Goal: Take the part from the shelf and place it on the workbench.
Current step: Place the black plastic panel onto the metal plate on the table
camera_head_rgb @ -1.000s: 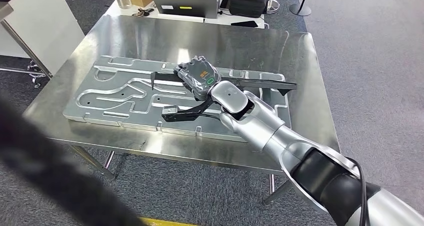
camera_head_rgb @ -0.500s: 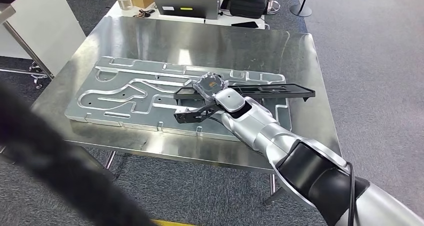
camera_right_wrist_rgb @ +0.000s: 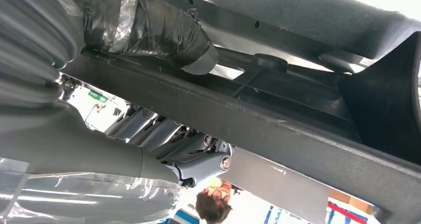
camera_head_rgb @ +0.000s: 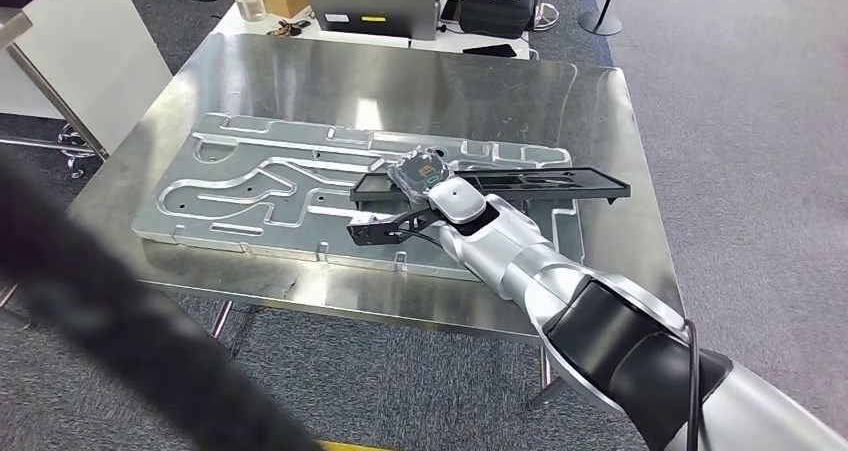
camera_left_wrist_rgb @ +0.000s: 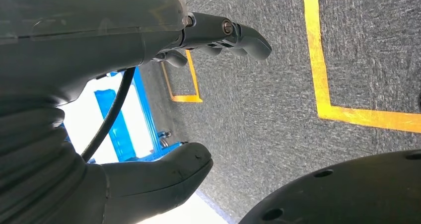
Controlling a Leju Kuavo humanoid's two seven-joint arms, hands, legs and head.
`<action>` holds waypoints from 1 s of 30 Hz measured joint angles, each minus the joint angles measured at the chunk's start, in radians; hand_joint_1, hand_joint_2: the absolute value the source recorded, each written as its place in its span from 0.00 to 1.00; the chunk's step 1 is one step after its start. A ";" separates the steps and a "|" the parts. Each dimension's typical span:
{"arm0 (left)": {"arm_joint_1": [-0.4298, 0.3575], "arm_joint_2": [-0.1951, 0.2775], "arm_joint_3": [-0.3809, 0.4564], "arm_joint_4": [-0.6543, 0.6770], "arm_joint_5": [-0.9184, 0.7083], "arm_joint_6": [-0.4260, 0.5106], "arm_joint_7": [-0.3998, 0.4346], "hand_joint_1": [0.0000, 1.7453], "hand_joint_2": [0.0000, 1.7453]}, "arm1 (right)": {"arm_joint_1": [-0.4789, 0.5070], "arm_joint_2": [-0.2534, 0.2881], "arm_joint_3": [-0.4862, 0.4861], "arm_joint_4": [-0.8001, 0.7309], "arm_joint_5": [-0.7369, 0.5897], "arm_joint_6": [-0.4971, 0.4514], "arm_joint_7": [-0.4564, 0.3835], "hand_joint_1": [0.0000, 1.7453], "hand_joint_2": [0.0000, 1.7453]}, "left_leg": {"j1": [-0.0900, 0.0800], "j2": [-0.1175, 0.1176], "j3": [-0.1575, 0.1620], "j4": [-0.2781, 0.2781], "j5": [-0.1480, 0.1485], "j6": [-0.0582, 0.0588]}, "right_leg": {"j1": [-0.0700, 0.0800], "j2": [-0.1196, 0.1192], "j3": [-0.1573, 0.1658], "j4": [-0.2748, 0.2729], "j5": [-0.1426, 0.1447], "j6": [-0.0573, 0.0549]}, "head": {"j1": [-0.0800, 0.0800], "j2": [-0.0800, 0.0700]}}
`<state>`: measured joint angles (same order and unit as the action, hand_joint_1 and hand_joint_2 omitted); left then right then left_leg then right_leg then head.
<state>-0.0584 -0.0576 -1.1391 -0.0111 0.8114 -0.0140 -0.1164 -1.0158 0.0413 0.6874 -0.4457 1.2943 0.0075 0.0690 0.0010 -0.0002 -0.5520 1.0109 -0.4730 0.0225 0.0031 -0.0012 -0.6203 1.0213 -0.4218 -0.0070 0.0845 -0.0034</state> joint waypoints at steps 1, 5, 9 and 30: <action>0.000 0.000 0.000 0.000 0.001 0.000 0.000 0.00 1.00 | -0.001 0.001 0.000 0.003 0.000 0.001 0.000 0.25 0.25 | 0.000 0.000 0.000 0.000 0.000 0.000 | 0.000 0.000 0.000 0.000 0.000 0.000 | 0.000 0.000; 0.000 0.000 0.000 0.000 0.006 0.000 -0.004 0.00 1.00 | 0.001 0.006 0.000 0.015 -0.003 0.010 -0.003 0.00 0.00 | 0.000 0.000 0.001 0.000 0.000 0.000 | 0.000 0.000 0.001 0.000 0.000 0.000 | 0.000 0.000; 0.000 0.000 0.000 0.000 0.024 -0.007 -0.006 0.00 0.00 | 0.004 0.012 0.000 0.026 -0.004 0.008 -0.010 0.00 0.00 | 0.000 0.000 0.001 0.000 0.000 0.000 | 0.000 0.000 0.001 0.000 0.000 0.000 | 0.000 0.000; 0.000 0.000 -0.017 0.000 0.059 -0.007 -0.018 0.00 0.00 | 0.007 0.036 0.000 -0.097 -0.035 -0.069 -0.076 0.00 0.00 | 0.000 0.000 0.000 0.000 0.000 0.000 | 0.000 0.000 0.000 0.000 0.000 0.000 | 0.000 0.000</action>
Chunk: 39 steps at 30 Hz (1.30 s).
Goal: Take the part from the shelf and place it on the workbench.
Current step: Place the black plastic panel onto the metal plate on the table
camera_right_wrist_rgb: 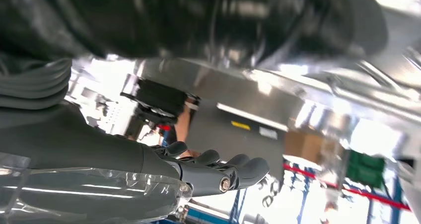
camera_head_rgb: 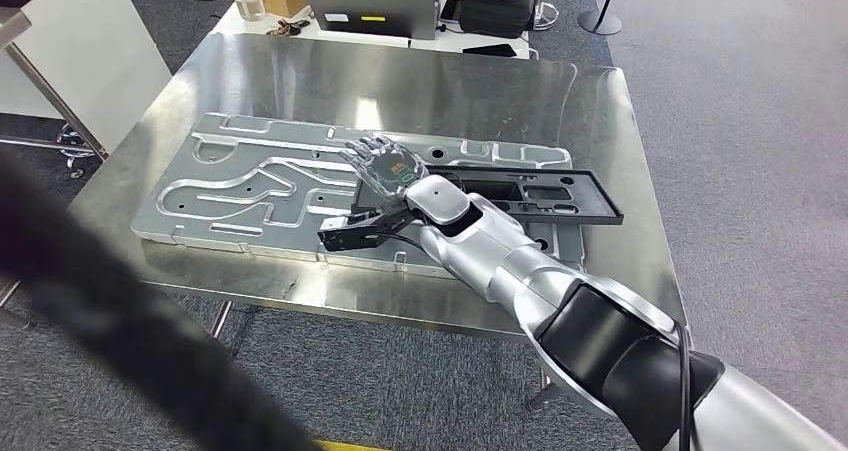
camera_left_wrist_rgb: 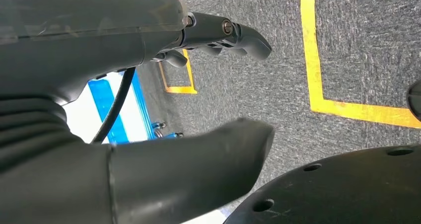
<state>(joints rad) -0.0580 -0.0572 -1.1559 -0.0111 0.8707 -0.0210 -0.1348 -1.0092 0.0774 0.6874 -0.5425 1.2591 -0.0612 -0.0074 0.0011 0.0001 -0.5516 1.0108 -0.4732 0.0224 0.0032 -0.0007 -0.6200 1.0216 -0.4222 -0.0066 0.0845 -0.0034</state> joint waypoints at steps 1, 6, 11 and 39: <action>0.000 0.000 -0.003 0.000 0.001 0.000 0.000 0.00 0.00 | 0.001 0.000 0.000 -0.014 -0.005 -0.002 -0.002 0.00 0.00 | 0.000 0.000 0.000 0.000 0.000 0.000 | 0.000 0.000 0.000 0.000 0.000 0.000 | 0.000 0.000; 0.001 0.000 -0.011 0.000 0.010 0.001 -0.001 0.00 0.00 | 0.011 -0.001 0.000 -0.111 -0.032 -0.024 -0.018 0.00 0.00 | 0.000 0.001 0.000 0.000 -0.001 0.000 | 0.000 0.001 0.000 0.000 0.000 0.000 | 0.000 0.000; 0.002 0.000 -0.017 0.000 0.013 0.002 -0.001 0.00 0.00 | 0.022 -0.004 0.001 -0.190 -0.038 -0.047 -0.024 0.00 0.00 | 0.000 0.001 0.000 0.000 -0.001 0.000 | 0.000 0.001 -0.001 0.000 0.000 0.000 | 0.000 0.000; 0.018 0.002 -0.079 0.002 0.014 0.021 -0.008 0.00 0.00 | 0.230 -0.162 0.200 -0.859 -0.027 -0.092 -0.066 0.00 0.00 | 0.009 -0.062 0.022 -0.011 -0.011 0.007 | -0.026 0.042 -0.022 0.038 0.003 0.027 | 0.000 0.000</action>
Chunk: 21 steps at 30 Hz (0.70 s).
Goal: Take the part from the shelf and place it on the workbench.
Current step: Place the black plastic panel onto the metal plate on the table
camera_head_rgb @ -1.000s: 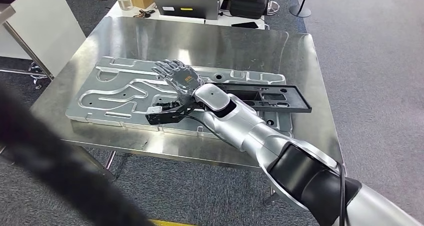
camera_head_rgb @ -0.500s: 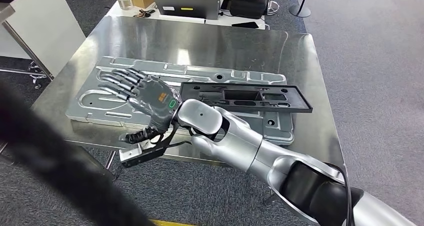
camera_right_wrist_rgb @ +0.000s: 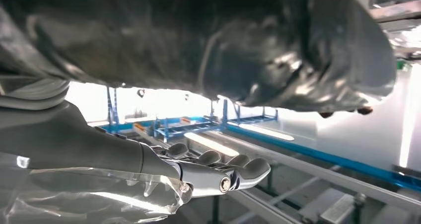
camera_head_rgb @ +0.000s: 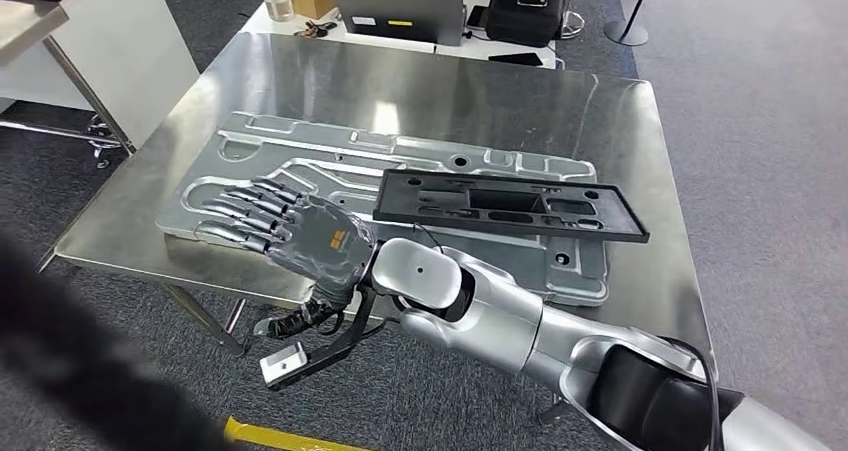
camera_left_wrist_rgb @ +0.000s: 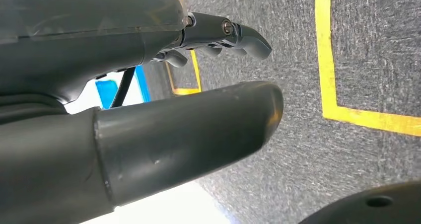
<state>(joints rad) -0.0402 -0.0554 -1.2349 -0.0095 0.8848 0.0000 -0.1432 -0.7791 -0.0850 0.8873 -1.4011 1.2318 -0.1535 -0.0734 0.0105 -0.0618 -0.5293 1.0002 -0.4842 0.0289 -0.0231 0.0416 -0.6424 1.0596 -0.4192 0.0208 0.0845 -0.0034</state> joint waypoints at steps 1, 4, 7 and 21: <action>-0.001 0.000 -0.002 0.000 -0.001 0.000 0.000 0.00 0.00 | 0.002 -0.004 0.002 -0.003 0.001 0.000 0.000 0.00 0.00 | 0.001 -0.008 -0.002 0.002 -0.003 -0.007 | 0.001 0.010 0.014 -0.027 0.001 -0.003 | 0.000 0.000; 0.001 0.002 -0.005 0.000 -0.002 0.002 0.000 0.00 0.00 | 0.008 -0.012 0.005 -0.010 0.004 -0.002 0.001 0.00 0.00 | 0.006 -0.020 -0.006 0.005 -0.009 -0.028 | 0.004 -0.007 0.027 -0.040 -0.009 -0.020 | 0.000 0.000; 0.001 0.003 -0.006 0.000 -0.003 0.002 0.001 0.00 0.00 | 0.010 -0.015 0.007 -0.017 0.007 -0.004 0.004 0.00 0.00 | 0.006 0.026 -0.055 0.112 -0.066 -0.041 | 0.002 -0.037 0.047 -0.055 -0.014 -0.042 | -0.002 0.000; 0.001 0.007 -0.011 0.001 -0.006 0.004 0.003 0.00 0.00 | 0.022 -0.026 0.025 -0.024 0.007 -0.007 0.014 0.00 0.00 | 0.005 0.071 -0.074 0.027 0.042 -0.006 | 0.011 -0.110 0.062 0.008 -0.096 -0.005 | 0.000 0.000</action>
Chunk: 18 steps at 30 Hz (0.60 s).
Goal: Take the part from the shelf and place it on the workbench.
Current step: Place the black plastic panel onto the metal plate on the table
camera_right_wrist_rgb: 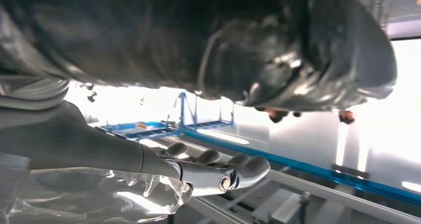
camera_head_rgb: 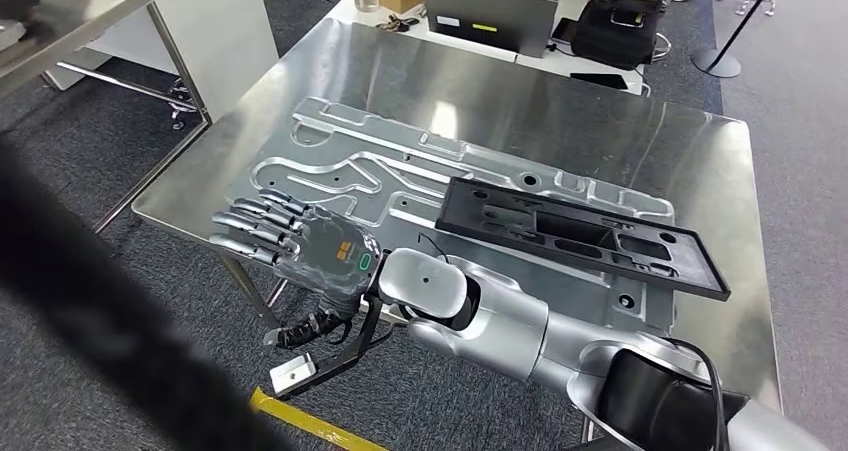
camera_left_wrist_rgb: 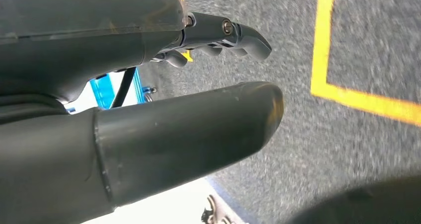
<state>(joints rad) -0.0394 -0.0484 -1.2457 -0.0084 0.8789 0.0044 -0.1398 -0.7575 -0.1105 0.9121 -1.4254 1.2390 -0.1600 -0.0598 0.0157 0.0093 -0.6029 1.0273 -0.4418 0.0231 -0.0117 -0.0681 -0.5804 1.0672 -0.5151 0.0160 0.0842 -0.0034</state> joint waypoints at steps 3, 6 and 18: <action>-0.002 0.001 -0.005 0.000 -0.004 0.002 0.002 0.00 0.00 | 0.008 -0.012 0.002 -0.002 0.000 -0.004 0.001 0.00 0.00 | 0.000 -0.029 0.000 -0.001 0.000 0.009 | -0.003 0.059 -0.092 0.185 -0.086 0.005 | 0.000 0.000; -0.002 0.001 -0.011 0.000 -0.007 0.003 0.004 0.00 0.00 | 0.021 -0.025 0.006 -0.002 0.000 -0.005 0.001 0.00 0.00 | -0.002 -0.069 0.003 -0.001 -0.001 0.011 | -0.002 0.070 -0.122 0.215 -0.055 -0.001 | 0.000 0.000; -0.003 0.004 -0.019 0.002 -0.004 0.007 0.007 0.00 0.00 | 0.011 -0.030 0.014 -0.022 -0.003 0.008 -0.003 0.00 0.00 | 0.001 -0.033 -0.091 0.178 -0.094 -0.039 | -0.003 0.058 0.014 -0.066 0.060 -0.044 | -0.002 0.000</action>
<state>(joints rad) -0.0424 -0.0446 -1.2643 -0.0069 0.8751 0.0114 -0.1328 -0.7466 -0.1409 0.9261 -1.4471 1.2363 -0.1518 -0.0628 0.0167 -0.0233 -0.6934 1.2050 -0.5360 -0.0157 -0.0144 -0.0104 -0.5668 1.0010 -0.4549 -0.0284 0.0821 -0.0034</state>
